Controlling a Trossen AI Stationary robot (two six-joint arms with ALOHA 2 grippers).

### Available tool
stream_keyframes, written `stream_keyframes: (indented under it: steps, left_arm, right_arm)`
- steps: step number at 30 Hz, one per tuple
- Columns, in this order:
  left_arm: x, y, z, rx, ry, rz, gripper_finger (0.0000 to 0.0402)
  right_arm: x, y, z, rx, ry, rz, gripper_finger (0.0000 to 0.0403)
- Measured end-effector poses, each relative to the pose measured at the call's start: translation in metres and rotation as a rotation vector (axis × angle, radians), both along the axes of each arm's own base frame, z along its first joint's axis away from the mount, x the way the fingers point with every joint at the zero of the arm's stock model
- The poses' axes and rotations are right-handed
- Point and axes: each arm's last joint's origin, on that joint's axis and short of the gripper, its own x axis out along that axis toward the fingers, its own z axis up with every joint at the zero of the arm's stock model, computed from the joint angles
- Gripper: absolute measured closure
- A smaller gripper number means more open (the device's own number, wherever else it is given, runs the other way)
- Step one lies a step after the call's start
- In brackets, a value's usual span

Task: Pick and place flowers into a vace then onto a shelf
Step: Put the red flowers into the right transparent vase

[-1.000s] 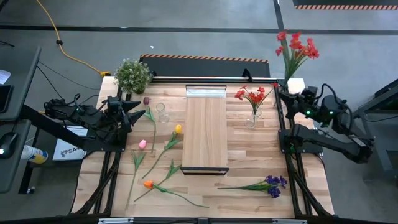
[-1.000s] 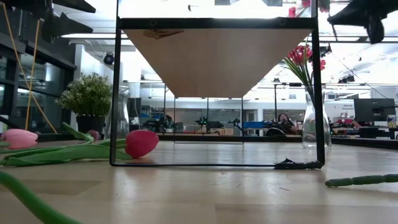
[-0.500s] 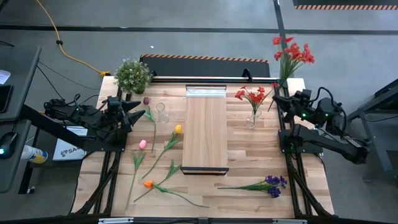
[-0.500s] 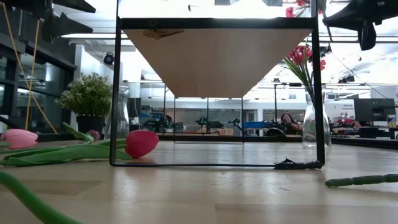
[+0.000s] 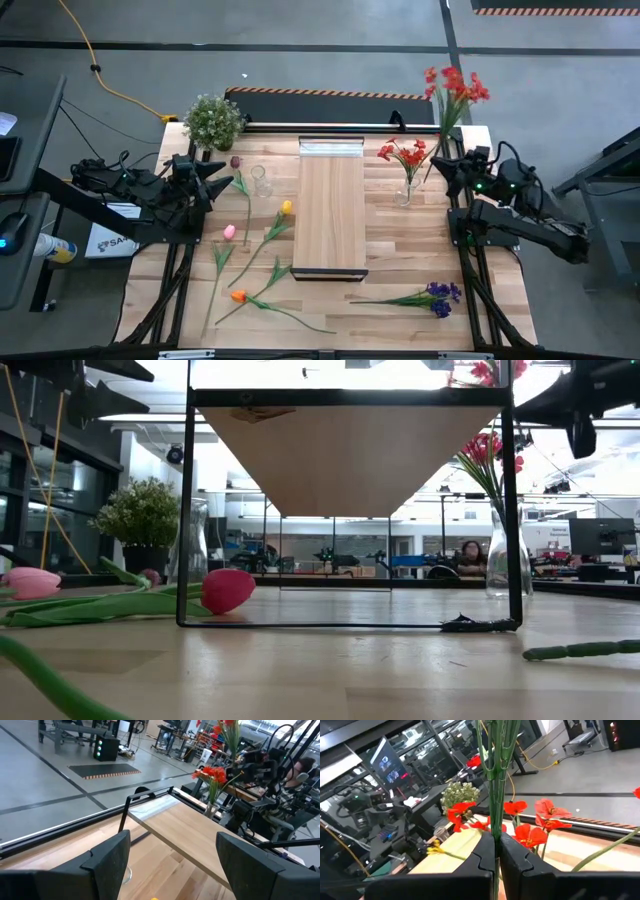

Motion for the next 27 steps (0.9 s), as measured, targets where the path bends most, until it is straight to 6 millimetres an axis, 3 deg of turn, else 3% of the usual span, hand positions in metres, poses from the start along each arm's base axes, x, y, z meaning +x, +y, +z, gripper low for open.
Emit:
stream_keyframes:
  steps: [9, 22, 27]
  left_arm:
    - [0.0, 0.0, 0.0, 0.0, 0.0, 0.001, 0.0076]
    - [0.0, 0.0, 0.0, 0.001, 0.002, 0.002, 0.0076]
    - [0.0, 0.0, 0.0, 0.001, 0.002, 0.003, 0.0076]
  right_arm:
    - [0.002, -0.003, -0.013, -0.002, 0.081, -0.049, 0.0403]
    - [0.001, -0.004, -0.015, -0.003, 0.103, -0.13, 0.0403]
    - [0.01, -0.008, -0.031, 0.022, 0.073, -0.129, 0.0403]
